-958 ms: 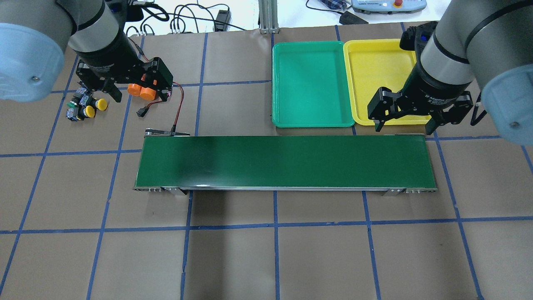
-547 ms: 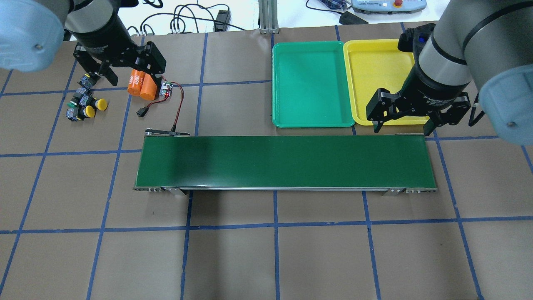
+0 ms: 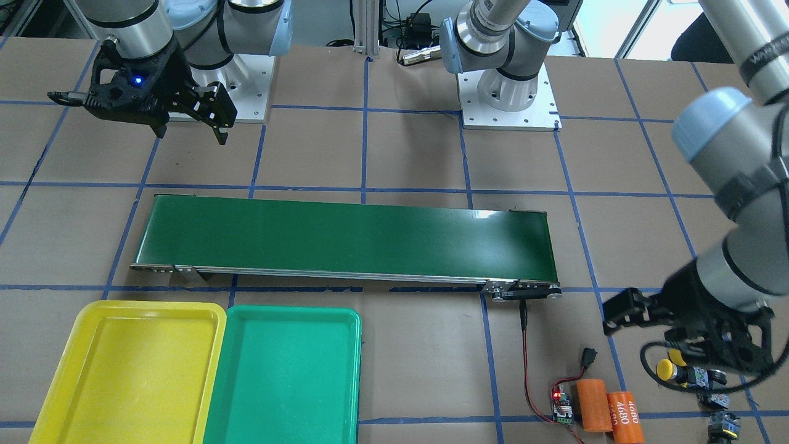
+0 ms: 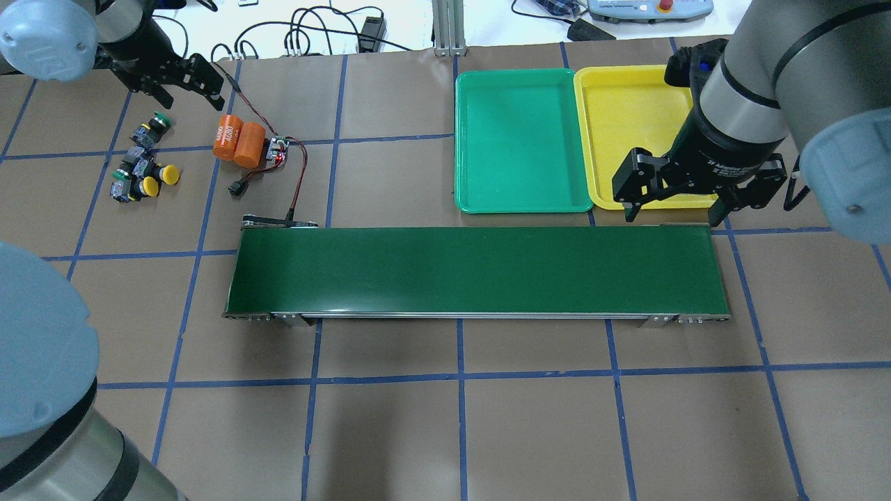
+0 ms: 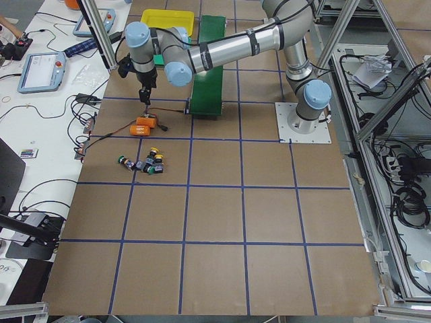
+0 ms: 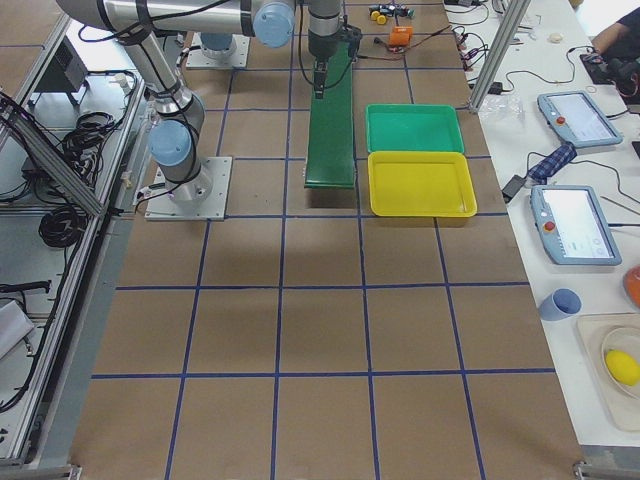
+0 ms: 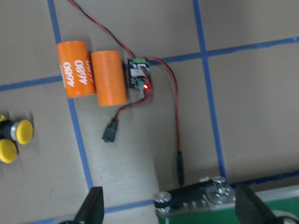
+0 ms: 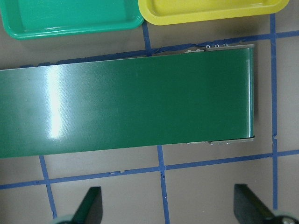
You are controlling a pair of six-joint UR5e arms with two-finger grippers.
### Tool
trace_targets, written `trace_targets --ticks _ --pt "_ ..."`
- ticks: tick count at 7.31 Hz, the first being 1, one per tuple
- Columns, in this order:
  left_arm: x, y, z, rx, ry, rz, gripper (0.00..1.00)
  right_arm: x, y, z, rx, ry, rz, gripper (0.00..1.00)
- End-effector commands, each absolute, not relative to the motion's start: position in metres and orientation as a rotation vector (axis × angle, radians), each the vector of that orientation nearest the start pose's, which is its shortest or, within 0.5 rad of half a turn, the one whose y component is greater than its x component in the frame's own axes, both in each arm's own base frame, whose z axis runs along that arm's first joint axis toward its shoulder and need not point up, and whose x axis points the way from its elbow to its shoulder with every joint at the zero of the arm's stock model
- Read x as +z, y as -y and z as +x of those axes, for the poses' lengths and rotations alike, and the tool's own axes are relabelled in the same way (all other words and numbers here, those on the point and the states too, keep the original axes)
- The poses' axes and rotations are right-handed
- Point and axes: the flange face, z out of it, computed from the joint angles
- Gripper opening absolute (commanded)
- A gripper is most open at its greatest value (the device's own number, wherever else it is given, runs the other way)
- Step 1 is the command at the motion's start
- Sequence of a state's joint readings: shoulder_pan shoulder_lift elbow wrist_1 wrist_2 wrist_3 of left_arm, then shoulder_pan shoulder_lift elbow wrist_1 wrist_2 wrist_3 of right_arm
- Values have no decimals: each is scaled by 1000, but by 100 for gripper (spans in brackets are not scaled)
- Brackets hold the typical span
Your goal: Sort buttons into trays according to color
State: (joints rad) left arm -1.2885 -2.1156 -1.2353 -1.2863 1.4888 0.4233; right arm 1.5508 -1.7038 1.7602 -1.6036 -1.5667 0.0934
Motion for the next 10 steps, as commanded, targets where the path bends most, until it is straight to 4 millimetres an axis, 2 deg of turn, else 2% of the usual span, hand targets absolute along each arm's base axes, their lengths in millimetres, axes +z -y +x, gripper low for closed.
trace_targets --ticks 1,2,4,5,7,10 --pt "330 782 101 -253 -3151 103 100 459 434 125 39 -3132 180 100" --pt "294 795 105 -206 -3177 100 100 458 434 125 43 -3134 181 100" --pt "254 796 104 -122 -3195 116 100 457 434 124 48 -3140 178 100" --pt "248 797 106 -118 -3191 145 100 457 435 125 48 -3134 178 100" --pt "220 798 110 -72 -3212 176 100 457 435 125 48 -3137 181 100" --pt "200 796 109 -31 -3226 192 100 456 434 125 53 -3137 181 100"
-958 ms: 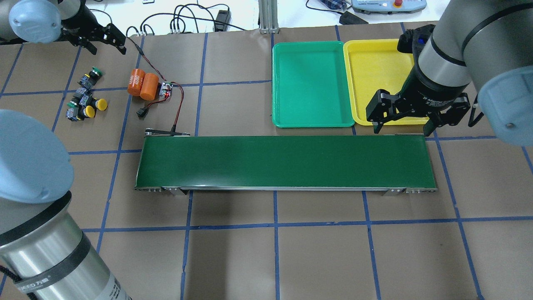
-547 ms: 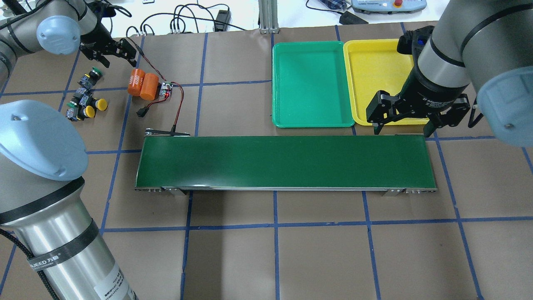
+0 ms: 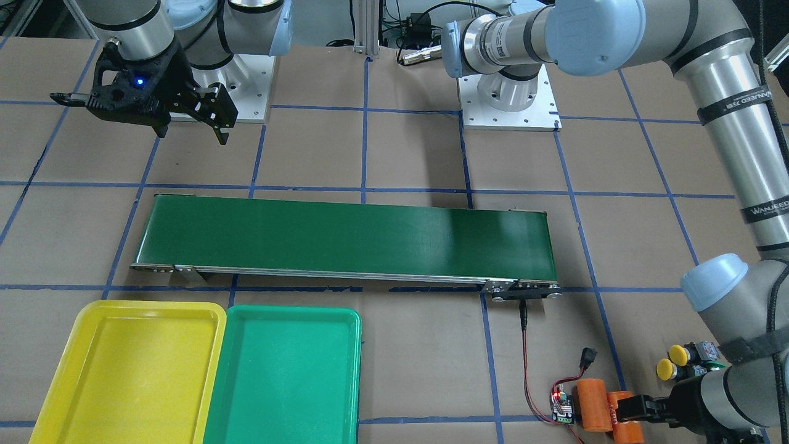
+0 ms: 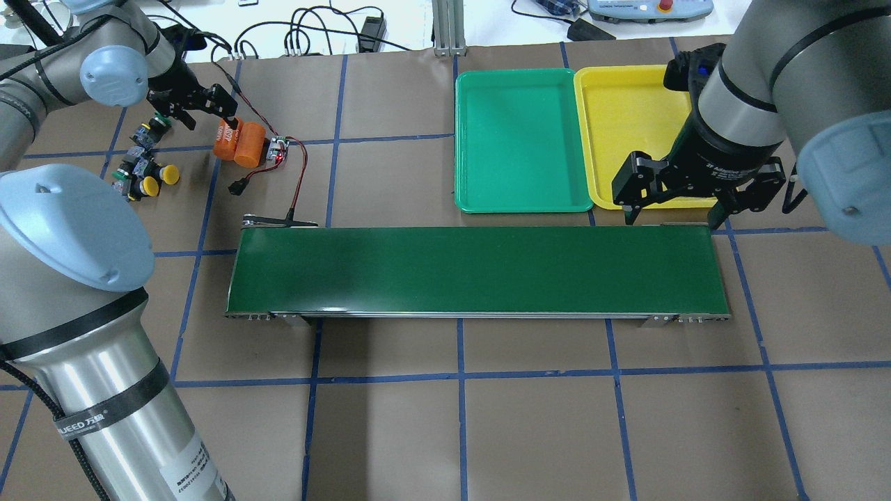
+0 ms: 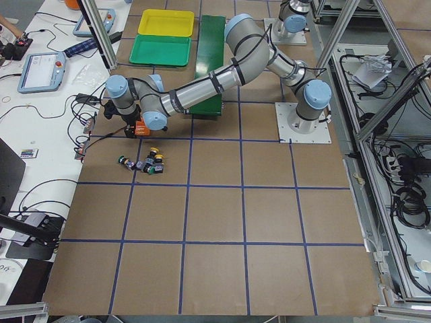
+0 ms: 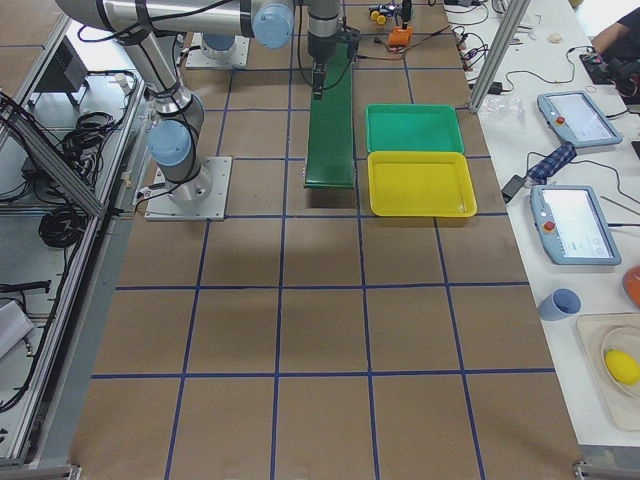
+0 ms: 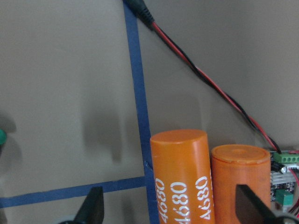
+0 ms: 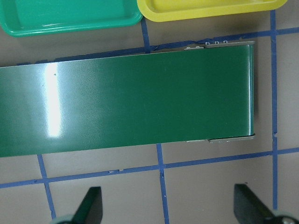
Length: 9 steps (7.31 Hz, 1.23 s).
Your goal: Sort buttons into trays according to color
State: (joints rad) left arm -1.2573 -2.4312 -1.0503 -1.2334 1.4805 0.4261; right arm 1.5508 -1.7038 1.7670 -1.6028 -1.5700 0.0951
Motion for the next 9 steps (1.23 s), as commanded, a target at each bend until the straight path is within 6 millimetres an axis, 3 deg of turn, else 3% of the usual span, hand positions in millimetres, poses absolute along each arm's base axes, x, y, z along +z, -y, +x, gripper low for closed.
trace_targets --ticks 1,5,7,8,9 --pt "195 797 111 -24 -3225 211 100 457 433 125 48 -3133 181 100" --pt "186 799 116 -42 -3213 286 100 455 433 127 58 -3135 176 100" --pt "180 796 135 -37 -3224 247 100 455 432 126 58 -3141 174 100" --pt "176 796 136 -32 -3228 246 85 456 431 127 53 -3139 173 100" --pt "180 795 131 -32 -3245 264 43 455 432 126 55 -3141 174 100"
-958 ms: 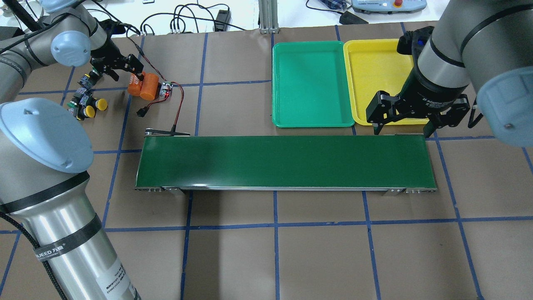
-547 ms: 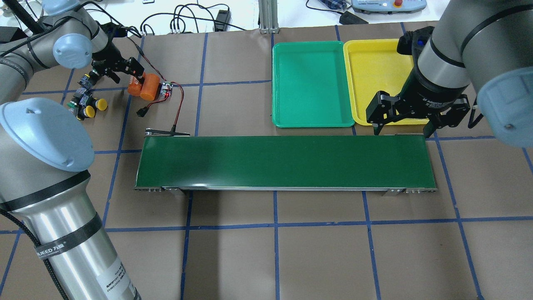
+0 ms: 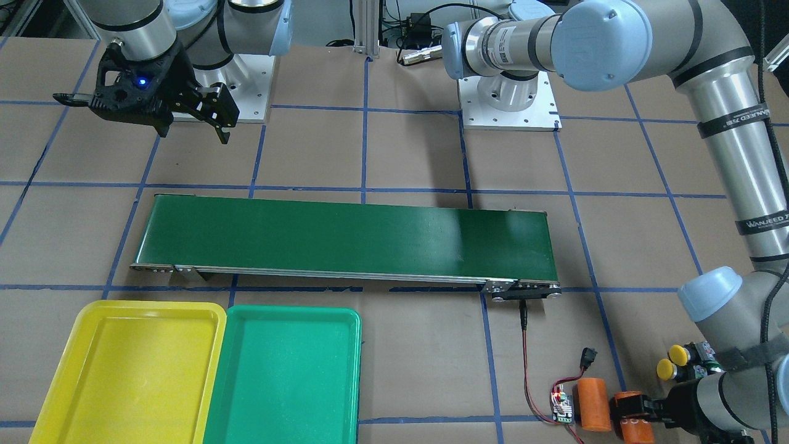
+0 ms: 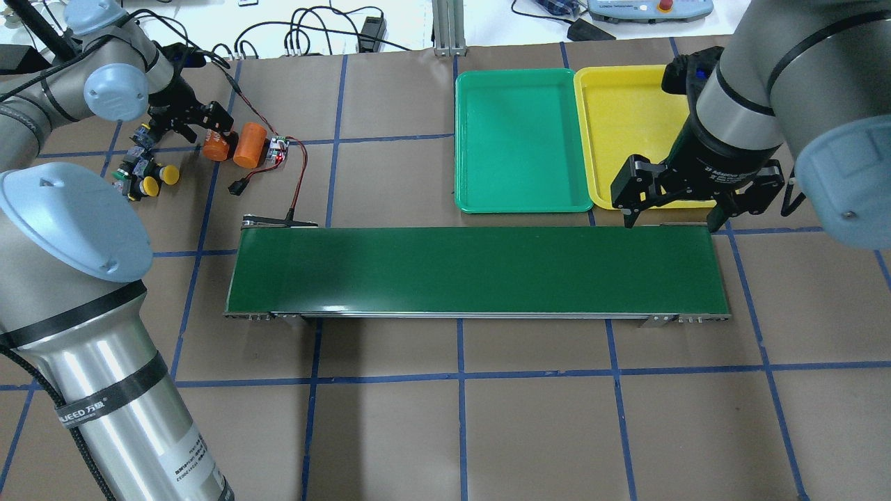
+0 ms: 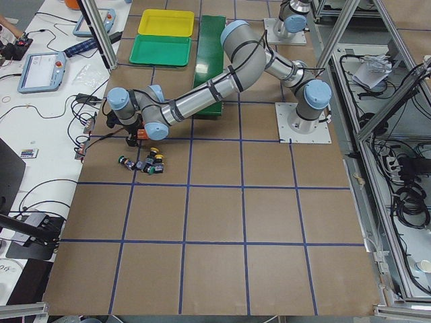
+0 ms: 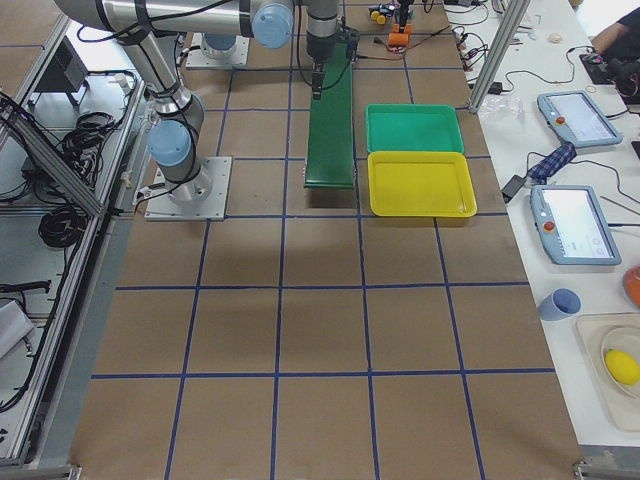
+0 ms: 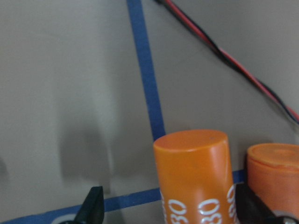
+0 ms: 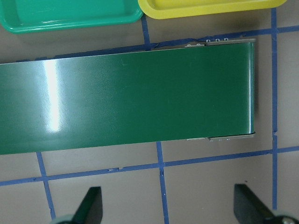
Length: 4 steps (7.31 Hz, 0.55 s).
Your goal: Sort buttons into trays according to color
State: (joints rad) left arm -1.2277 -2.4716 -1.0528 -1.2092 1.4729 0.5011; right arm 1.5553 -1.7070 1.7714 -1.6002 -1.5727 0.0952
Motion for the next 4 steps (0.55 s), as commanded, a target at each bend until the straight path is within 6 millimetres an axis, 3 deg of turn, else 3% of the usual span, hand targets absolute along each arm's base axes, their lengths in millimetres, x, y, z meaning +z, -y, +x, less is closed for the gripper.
trace_targets --ticks 1,2,3,4 --pt "175 795 129 -41 -3284 267 26 454 433 126 58 -3142 171 100" --pt "188 795 128 -58 -3278 269 15 455 432 127 55 -3139 173 100" --pt "214 788 122 -17 -3289 274 9 454 433 126 60 -3141 171 100" --pt "246 778 112 -6 -3279 410 4 454 433 127 58 -3135 173 100"
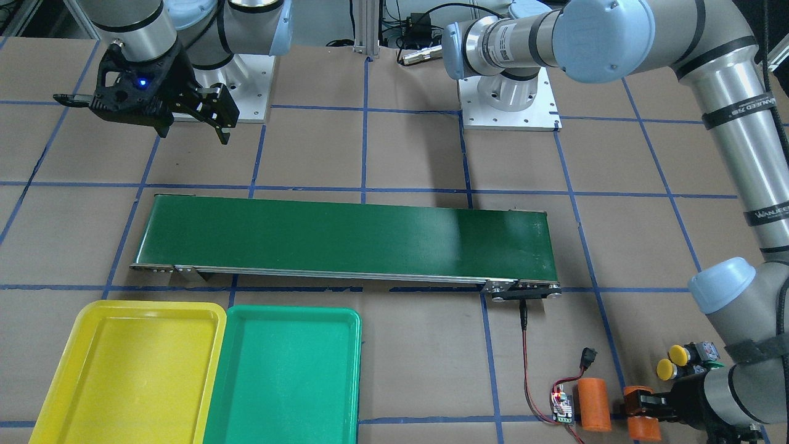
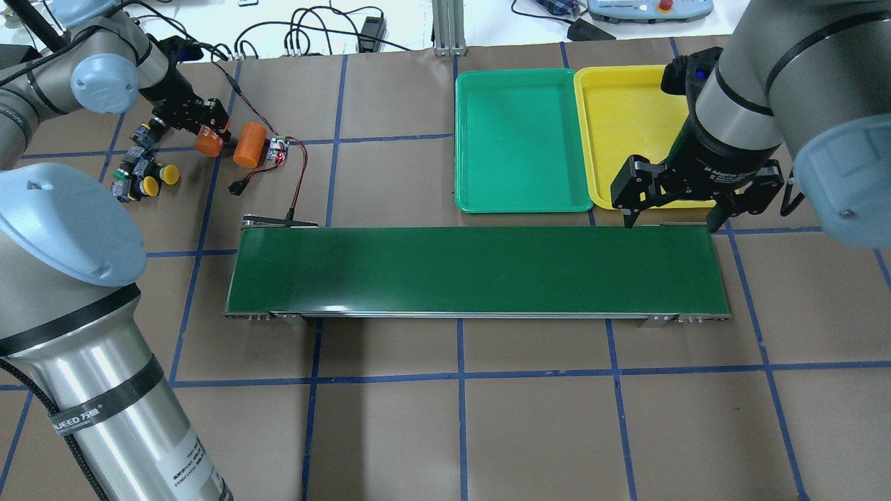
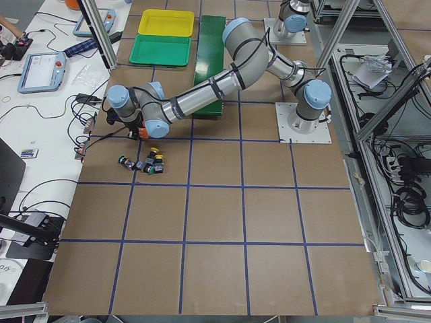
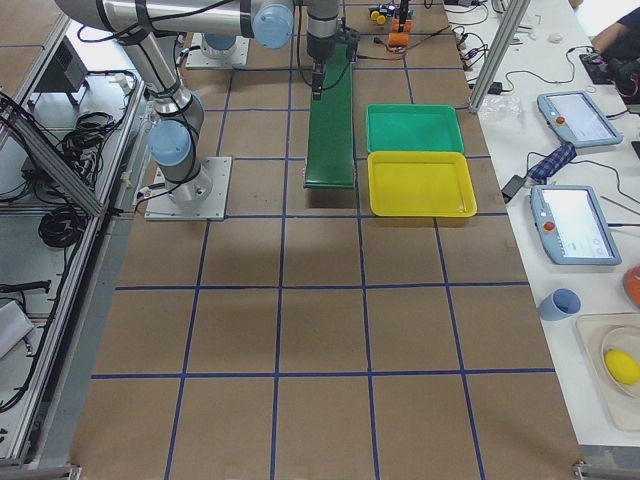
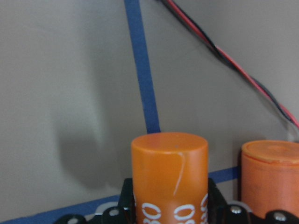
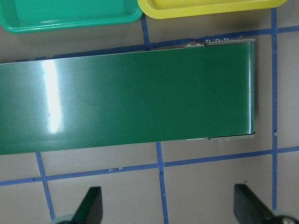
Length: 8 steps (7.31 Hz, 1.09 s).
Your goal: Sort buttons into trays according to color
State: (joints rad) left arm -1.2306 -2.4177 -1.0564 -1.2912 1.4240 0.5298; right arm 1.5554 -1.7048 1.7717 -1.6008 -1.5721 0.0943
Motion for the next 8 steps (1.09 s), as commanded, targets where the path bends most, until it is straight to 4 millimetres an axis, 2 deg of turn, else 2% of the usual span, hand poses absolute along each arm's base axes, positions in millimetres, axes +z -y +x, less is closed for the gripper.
trace_targets --ticks 1,2,3,4,5,6,7,8 --pt "286 758 101 14 -3242 680 1 454 433 127 58 -3135 173 100" --pt "319 726 79 56 -3214 871 1 454 433 127 58 -3136 173 100" --pt "329 685 56 91 -3186 1041 0 453 433 127 60 -3138 173 100" --pt "324 638 40 105 -3126 1293 0 453 433 127 63 -3138 171 100" --pt "321 614 18 8 -2979 1520 0 453 433 127 63 -3135 173 100" --pt "314 591 -24 -30 -2886 1621 0 453 433 127 60 -3139 171 100" --pt "311 563 -63 15 -2773 1754 0 453 433 127 60 -3136 171 100" --pt "309 552 -83 -29 -2556 1922 0 454 433 126 60 -3142 171 100"
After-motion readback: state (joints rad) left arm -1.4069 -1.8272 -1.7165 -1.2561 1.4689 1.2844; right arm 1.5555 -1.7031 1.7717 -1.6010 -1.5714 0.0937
